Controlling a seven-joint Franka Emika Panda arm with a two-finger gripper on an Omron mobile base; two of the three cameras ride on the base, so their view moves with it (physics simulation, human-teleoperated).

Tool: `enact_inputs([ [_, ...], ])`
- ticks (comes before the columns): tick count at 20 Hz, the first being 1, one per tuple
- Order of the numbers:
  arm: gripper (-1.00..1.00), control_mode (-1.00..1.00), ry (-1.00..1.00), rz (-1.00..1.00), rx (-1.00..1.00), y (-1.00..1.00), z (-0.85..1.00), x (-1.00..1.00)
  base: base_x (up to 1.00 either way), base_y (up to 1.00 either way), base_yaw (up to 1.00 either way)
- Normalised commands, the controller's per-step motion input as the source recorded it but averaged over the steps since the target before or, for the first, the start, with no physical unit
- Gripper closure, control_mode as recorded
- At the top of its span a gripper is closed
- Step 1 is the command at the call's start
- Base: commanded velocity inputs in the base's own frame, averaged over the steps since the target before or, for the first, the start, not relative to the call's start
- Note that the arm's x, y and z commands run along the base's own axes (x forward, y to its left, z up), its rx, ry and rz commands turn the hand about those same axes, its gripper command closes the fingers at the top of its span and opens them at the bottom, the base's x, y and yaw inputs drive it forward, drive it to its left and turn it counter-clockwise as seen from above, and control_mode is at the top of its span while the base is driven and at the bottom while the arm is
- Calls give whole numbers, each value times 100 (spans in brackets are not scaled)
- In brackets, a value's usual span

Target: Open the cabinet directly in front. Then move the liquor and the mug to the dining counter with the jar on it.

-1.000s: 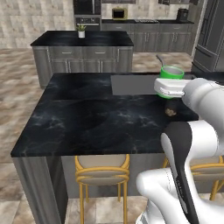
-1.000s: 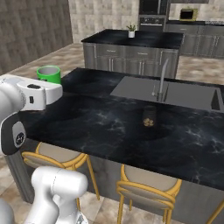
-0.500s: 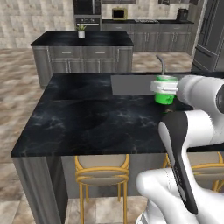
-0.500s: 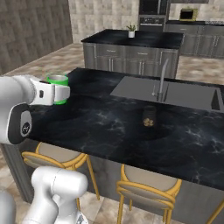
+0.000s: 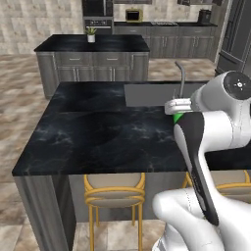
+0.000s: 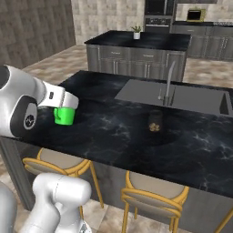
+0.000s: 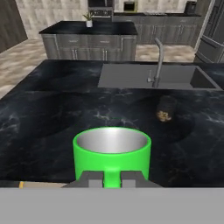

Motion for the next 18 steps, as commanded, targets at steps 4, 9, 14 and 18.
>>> enact_inputs([
  [4, 100, -100, 0, 0, 0, -47, -58, 0, 0, 0, 0],
  [9, 100, -100, -3, 0, 0, -64, -68, 2, 0, 0, 0],
  [14, 100, -100, -9, 0, 0, -53, -36, 41, 0, 0, 0],
  [18, 100, -100, -14, 0, 0, -2, -29, 75, 0, 0, 0],
])
